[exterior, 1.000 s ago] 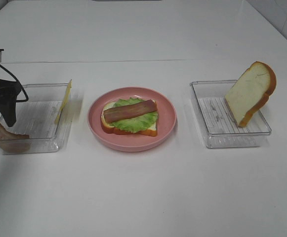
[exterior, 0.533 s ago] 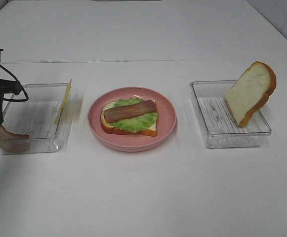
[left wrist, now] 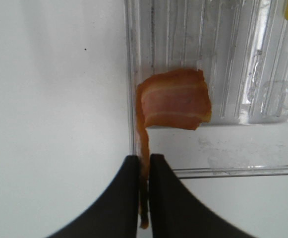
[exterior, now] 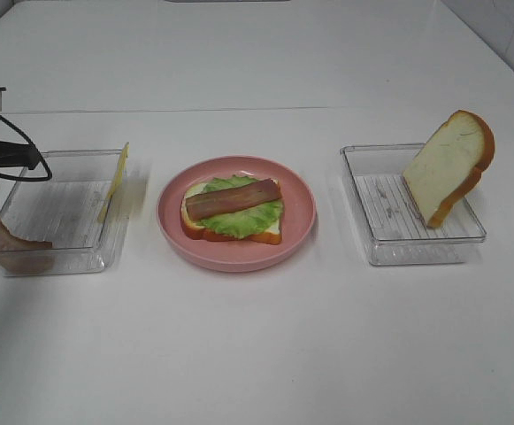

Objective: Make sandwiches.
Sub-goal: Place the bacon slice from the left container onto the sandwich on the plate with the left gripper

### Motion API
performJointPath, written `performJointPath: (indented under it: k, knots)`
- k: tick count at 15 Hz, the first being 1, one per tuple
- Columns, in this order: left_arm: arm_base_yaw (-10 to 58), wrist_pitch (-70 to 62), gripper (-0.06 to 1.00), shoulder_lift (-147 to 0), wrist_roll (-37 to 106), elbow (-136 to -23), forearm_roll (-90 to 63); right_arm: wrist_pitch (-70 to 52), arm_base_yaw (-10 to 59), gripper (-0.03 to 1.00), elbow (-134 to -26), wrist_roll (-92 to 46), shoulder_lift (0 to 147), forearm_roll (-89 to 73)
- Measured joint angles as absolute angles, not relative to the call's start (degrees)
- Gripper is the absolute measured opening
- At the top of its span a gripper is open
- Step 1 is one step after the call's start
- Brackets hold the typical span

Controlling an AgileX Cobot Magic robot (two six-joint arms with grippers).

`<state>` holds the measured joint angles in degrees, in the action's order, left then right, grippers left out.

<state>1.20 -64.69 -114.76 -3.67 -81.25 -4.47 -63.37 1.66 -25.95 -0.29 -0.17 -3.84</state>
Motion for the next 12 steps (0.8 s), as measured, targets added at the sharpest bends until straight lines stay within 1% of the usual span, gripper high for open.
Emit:
performJointPath:
  k: [1,2,7,9,10,12]
  knots:
    - [1.2,-64.7,0.01,-114.8,-3.7,-81.2,-4.5,-63.4,1.7,0.92,-26.0,-0.3,-0.2,-3.8]
    - [1.2,-64.7,0.00,-114.8,-3.7,-81.2,-4.5,-63.4,1.7,0.92,-26.0,-0.3,-0.2,-3.8]
    - [1.2,-66.1,0.00,-114.0,-2.6,-81.2,-5.6,-63.4,1.7,0.92,-26.0,-0.3,-0.2,-3.8]
    - [1.2,-66.1,0.00,-110.2,-2.1,-81.2,-6.3,-63.4,1.7,0.92,-26.0,-0.3,-0.2,-3.8]
    - [1.2,-66.5,0.00,-105.4,-2.1,-81.2,-7.8,-63.4,1.7,0.92,-26.0,-0.3,-0.2,-3.8]
    - [1.6,-67.8,0.00,-102.4,-2.0,-81.2,-8.4,-63.4,1.7,0.92,-26.0,-0.3,-0.2,-3.8]
